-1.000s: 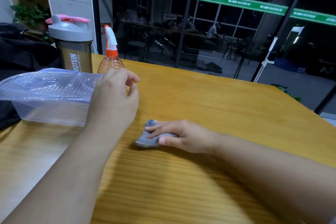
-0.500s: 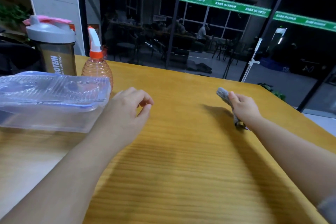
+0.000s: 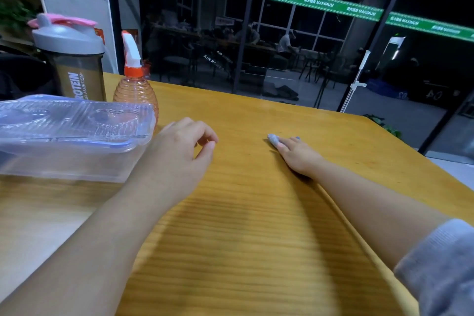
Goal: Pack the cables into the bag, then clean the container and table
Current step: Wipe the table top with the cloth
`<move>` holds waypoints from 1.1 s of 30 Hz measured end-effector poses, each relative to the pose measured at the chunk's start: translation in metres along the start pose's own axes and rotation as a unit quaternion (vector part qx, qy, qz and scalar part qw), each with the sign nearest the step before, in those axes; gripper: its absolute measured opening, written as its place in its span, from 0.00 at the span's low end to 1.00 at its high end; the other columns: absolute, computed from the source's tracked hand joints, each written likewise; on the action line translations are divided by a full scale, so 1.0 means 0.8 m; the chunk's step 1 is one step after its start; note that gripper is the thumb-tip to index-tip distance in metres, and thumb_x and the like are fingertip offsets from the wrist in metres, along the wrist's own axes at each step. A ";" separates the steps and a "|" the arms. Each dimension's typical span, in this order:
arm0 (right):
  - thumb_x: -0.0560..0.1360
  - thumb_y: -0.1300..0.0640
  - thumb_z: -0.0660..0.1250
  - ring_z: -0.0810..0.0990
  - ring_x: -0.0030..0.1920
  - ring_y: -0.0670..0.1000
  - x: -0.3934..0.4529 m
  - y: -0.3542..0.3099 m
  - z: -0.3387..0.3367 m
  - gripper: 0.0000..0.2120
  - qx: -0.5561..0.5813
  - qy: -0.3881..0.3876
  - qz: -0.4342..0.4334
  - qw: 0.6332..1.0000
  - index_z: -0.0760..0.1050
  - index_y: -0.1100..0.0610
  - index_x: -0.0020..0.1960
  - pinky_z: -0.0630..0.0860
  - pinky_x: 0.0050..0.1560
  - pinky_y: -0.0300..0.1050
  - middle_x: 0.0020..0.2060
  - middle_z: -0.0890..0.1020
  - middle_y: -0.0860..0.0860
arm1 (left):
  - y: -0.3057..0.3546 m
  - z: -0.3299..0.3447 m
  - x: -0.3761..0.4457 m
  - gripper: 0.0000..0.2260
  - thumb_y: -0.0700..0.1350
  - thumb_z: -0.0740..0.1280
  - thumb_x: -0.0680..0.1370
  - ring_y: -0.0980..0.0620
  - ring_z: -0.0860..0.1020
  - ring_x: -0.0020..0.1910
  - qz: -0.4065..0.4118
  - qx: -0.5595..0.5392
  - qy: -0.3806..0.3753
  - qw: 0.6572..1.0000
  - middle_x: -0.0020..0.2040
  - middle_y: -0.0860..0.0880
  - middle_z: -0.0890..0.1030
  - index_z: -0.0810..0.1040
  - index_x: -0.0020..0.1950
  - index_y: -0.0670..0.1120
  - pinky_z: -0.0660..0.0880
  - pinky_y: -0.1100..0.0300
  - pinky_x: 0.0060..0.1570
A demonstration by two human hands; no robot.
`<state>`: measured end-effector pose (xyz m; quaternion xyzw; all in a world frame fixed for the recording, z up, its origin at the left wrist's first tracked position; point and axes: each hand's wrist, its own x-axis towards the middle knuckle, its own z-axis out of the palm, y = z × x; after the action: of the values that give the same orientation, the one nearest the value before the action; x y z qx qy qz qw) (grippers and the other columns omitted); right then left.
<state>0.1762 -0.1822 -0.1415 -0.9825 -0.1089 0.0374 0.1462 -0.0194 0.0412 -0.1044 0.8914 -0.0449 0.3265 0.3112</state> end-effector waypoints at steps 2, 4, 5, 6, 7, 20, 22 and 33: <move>0.82 0.43 0.44 0.54 0.76 0.51 -0.009 -0.013 0.002 0.24 0.003 -0.012 -0.046 0.999 0.57 0.46 0.76 0.55 0.72 0.51 0.75 0.59 0.49 | 0.000 0.001 0.000 0.05 0.44 0.63 0.76 0.53 0.72 0.47 0.003 0.005 0.001 1.000 0.41 0.59 0.73 0.77 0.46 0.52 0.69 0.56 0.45; 0.82 0.44 0.46 0.52 0.76 0.49 -0.022 -0.026 0.005 0.23 0.002 -0.024 -0.091 0.996 0.57 0.46 0.76 0.54 0.72 0.48 0.76 0.58 0.48 | 0.000 0.002 -0.001 0.05 0.44 0.63 0.77 0.54 0.71 0.46 0.001 0.011 0.002 1.000 0.41 0.59 0.73 0.78 0.46 0.51 0.67 0.59 0.43; 0.82 0.44 0.47 0.52 0.76 0.48 -0.029 -0.031 0.007 0.22 -0.001 -0.026 -0.113 0.993 0.57 0.46 0.75 0.54 0.71 0.48 0.76 0.58 0.48 | 0.000 0.003 -0.001 0.05 0.44 0.63 0.77 0.54 0.72 0.46 -0.002 0.010 0.003 1.000 0.41 0.59 0.73 0.78 0.46 0.51 0.67 0.59 0.42; 0.82 0.44 0.47 0.51 0.76 0.48 -0.036 -0.036 0.010 0.22 -0.003 -0.029 -0.132 0.991 0.57 0.45 0.75 0.54 0.72 0.47 0.76 0.57 0.47 | 0.000 0.004 -0.002 0.05 0.44 0.63 0.77 0.53 0.72 0.47 -0.006 0.006 0.003 1.000 0.41 0.58 0.73 0.78 0.46 0.51 0.68 0.59 0.43; 0.82 0.43 0.48 0.51 0.76 0.47 -0.043 -0.041 0.012 0.22 -0.002 -0.033 -0.148 0.988 0.58 0.44 0.75 0.53 0.72 0.47 0.76 0.57 0.47 | 0.000 0.005 -0.002 0.05 0.44 0.63 0.77 0.53 0.72 0.47 -0.010 0.003 0.001 1.000 0.41 0.57 0.74 0.78 0.46 0.51 0.69 0.57 0.44; 0.81 0.46 0.55 0.50 0.76 0.44 -0.155 -0.076 0.023 0.22 -0.015 -0.115 -0.349 0.930 0.59 0.42 0.74 0.51 0.75 0.43 0.76 0.56 0.42 | 0.016 0.006 -0.006 0.06 0.42 0.63 0.77 0.59 0.74 0.42 -0.005 -0.031 -0.008 0.999 0.42 0.58 0.74 0.77 0.45 0.53 0.71 0.59 0.44; 0.81 0.47 0.56 0.49 0.76 0.43 -0.172 -0.073 0.020 0.22 -0.004 -0.128 -0.361 0.924 0.60 0.43 0.74 0.50 0.74 0.40 0.76 0.56 0.41 | 0.028 0.006 -0.005 0.05 0.42 0.63 0.77 0.60 0.73 0.42 0.004 -0.018 -0.023 1.000 0.41 0.58 0.74 0.77 0.46 0.51 0.70 0.59 0.44; 0.77 0.52 0.66 0.56 0.74 0.41 -0.246 -0.016 0.015 0.20 0.104 -0.146 -0.397 0.900 0.72 0.50 0.68 0.54 0.74 0.39 0.71 0.66 0.42 | 0.092 0.011 -0.031 0.05 0.44 0.63 0.77 0.54 0.74 0.46 0.080 -0.010 -0.088 0.993 0.44 0.53 0.77 0.78 0.46 0.51 0.71 0.57 0.46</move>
<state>-0.0188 -0.2114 -0.1411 -0.8206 -0.5053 0.1308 0.2328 -0.0547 -0.0261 -0.0856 0.9069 -0.1468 0.2704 0.2879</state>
